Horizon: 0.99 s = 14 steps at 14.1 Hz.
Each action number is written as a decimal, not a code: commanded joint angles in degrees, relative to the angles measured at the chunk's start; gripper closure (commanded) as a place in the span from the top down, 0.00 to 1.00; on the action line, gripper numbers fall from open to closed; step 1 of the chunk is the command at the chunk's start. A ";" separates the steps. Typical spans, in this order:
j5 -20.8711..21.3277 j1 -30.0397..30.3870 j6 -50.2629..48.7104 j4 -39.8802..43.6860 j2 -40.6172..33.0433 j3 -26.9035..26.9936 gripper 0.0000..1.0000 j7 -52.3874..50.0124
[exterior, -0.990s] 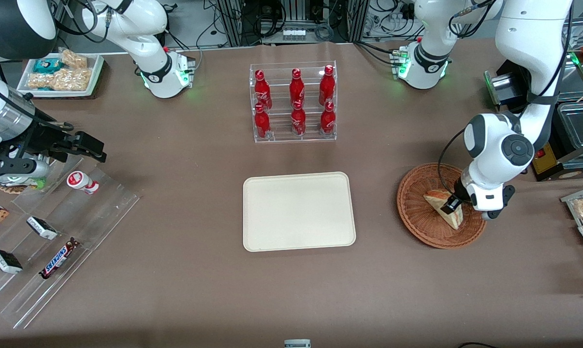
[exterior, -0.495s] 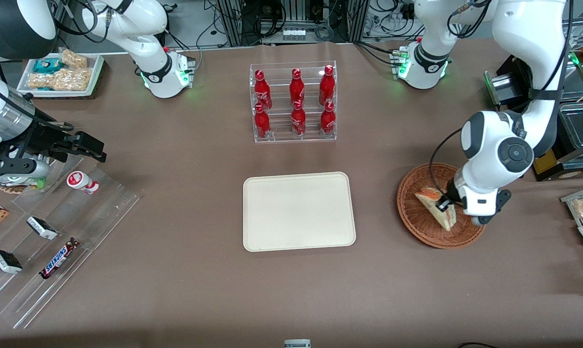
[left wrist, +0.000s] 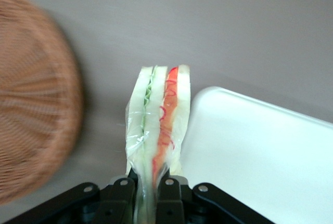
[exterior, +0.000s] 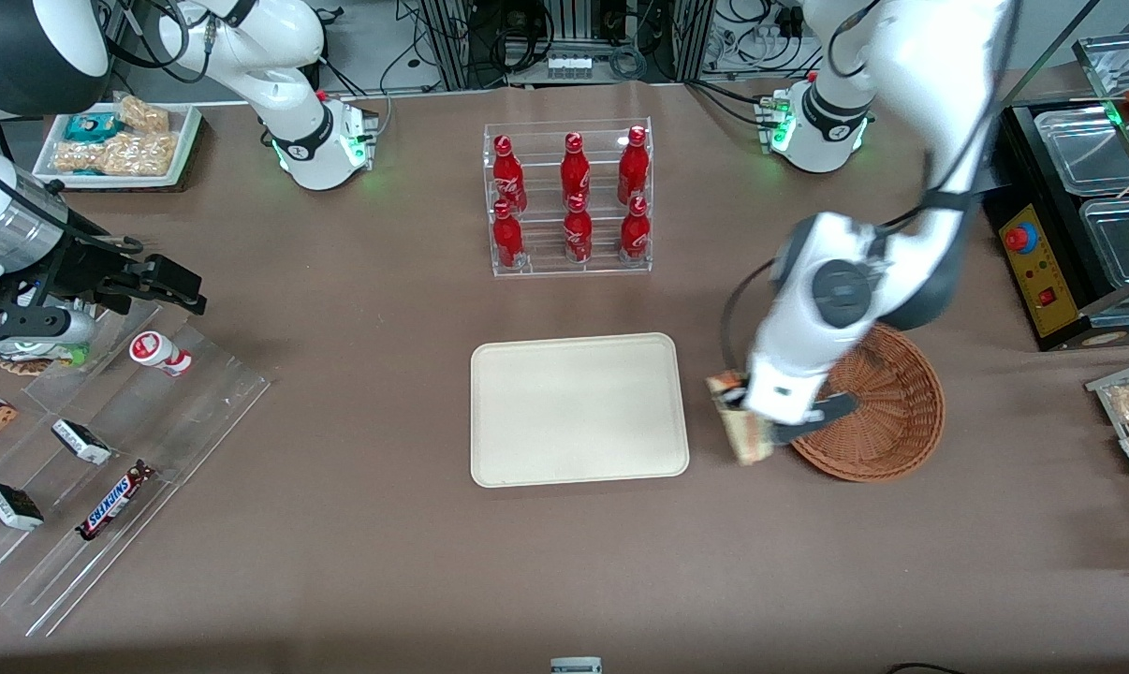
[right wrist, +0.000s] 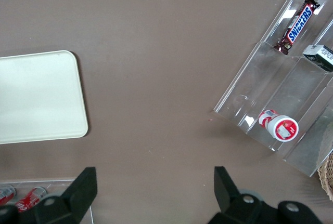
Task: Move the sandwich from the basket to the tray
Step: 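Lift the sandwich and carry it with the left gripper onto the cream tray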
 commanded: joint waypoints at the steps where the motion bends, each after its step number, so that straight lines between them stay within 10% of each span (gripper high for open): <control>1: 1.48 -7.01 -0.90 10.37 8.54 0.76 0.07 -3.31; 10: 7.90 -16.97 5.16 17.96 19.45 1.12 0.16 -11.95; 11: 7.81 -16.97 5.77 17.26 19.46 1.12 0.47 -12.13; 12: 7.90 -17.14 6.13 17.16 19.37 1.12 0.99 -12.13; 14: 7.47 -16.97 5.96 17.34 18.41 1.12 1.00 -12.04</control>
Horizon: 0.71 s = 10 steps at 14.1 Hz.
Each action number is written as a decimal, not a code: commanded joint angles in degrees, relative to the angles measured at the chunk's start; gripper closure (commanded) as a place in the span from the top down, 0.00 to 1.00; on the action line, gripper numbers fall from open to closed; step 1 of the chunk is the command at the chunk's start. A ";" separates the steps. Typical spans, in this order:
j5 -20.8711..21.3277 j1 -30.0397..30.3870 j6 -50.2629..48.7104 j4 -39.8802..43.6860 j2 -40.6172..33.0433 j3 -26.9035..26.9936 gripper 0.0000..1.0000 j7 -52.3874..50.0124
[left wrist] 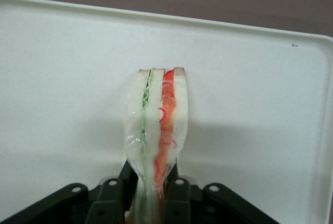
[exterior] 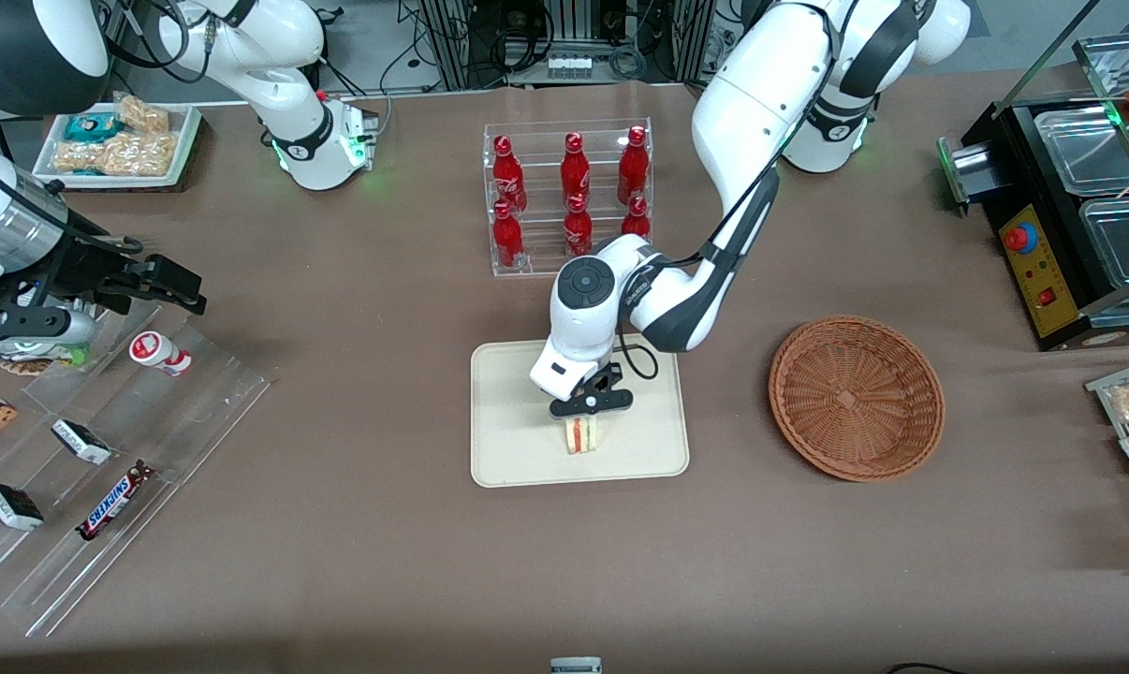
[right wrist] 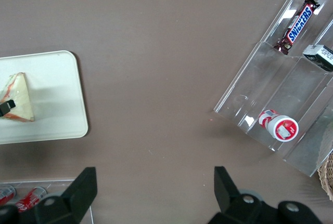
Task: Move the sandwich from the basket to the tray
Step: 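Lift the sandwich and carry it with the left gripper onto the cream tray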
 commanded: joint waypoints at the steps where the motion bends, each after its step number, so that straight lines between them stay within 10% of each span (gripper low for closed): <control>1: 0.61 0.01 -0.45 0.56 -2.23 0.83 1.00 -1.11; 10: 0.79 7.48 -23.98 0.21 -18.67 0.83 1.00 3.45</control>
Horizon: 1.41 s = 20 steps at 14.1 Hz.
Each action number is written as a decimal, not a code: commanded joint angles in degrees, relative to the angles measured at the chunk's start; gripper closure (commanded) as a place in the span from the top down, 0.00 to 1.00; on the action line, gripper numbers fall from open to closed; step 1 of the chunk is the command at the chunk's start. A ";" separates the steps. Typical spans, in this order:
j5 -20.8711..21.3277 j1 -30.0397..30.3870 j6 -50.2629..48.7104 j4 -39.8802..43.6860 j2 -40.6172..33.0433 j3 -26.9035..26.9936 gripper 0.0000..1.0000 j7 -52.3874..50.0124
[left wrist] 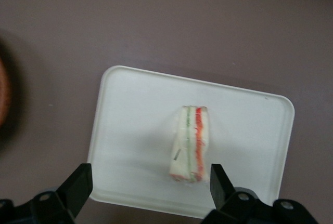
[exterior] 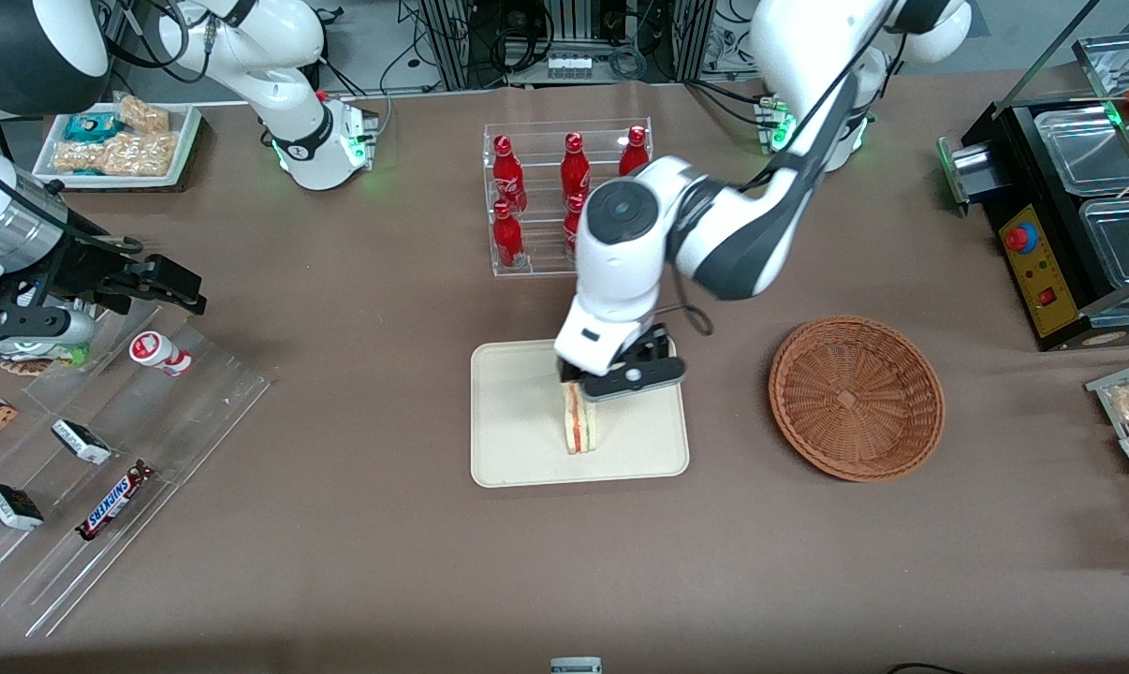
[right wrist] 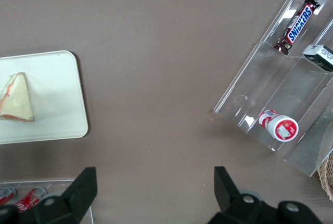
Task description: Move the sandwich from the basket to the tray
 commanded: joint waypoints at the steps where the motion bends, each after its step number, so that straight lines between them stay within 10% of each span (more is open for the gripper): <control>1: 0.27 4.83 -4.91 -2.45 -2.99 -0.28 1.00 2.58; 8: -0.79 21.00 -10.10 -16.07 -16.78 -0.46 1.00 25.14; 20: -8.87 29.55 -23.74 -13.87 -31.56 7.26 1.00 63.03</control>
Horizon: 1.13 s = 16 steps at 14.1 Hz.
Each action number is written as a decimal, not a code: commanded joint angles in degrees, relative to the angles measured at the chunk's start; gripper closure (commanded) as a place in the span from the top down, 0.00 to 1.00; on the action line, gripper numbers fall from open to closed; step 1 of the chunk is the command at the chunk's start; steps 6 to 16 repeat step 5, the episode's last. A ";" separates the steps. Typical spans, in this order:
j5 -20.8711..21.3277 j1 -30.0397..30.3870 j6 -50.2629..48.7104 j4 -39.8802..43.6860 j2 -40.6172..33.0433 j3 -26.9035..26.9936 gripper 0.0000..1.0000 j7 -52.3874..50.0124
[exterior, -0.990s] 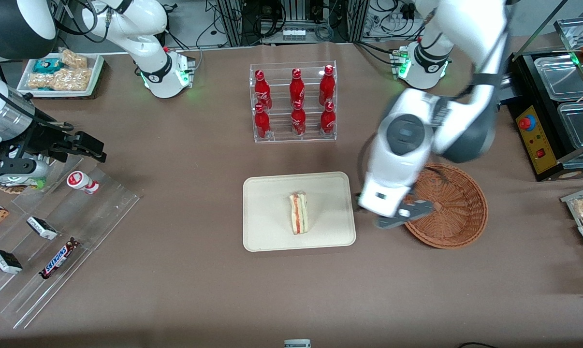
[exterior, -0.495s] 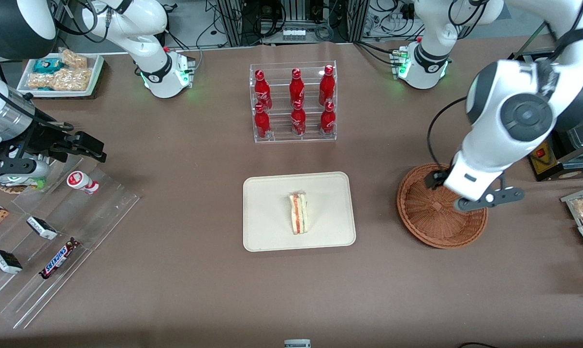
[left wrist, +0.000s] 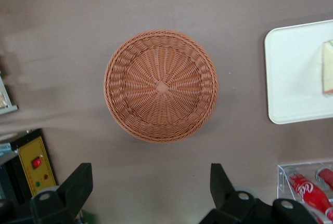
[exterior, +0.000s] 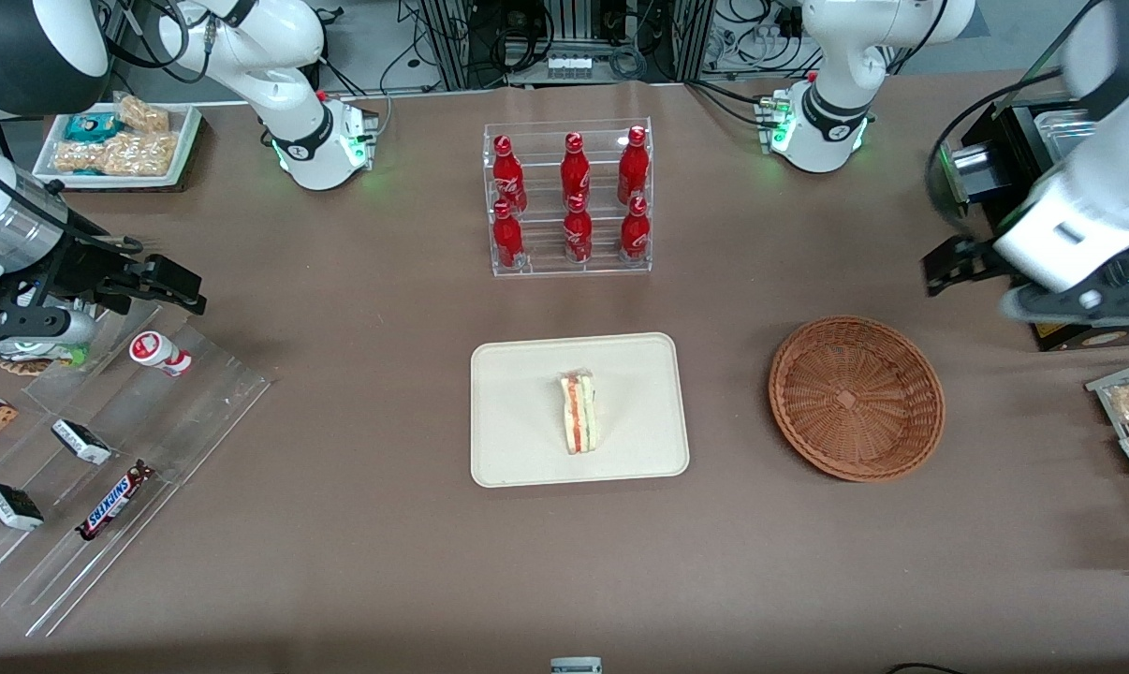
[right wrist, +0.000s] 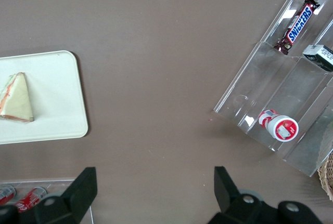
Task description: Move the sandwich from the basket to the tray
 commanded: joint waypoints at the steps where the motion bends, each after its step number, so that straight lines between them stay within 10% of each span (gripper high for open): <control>1: -1.60 0.23 -0.56 -0.23 -1.84 2.93 1.00 6.38; 16: -2.03 0.23 1.91 -0.14 -1.84 4.60 1.00 5.86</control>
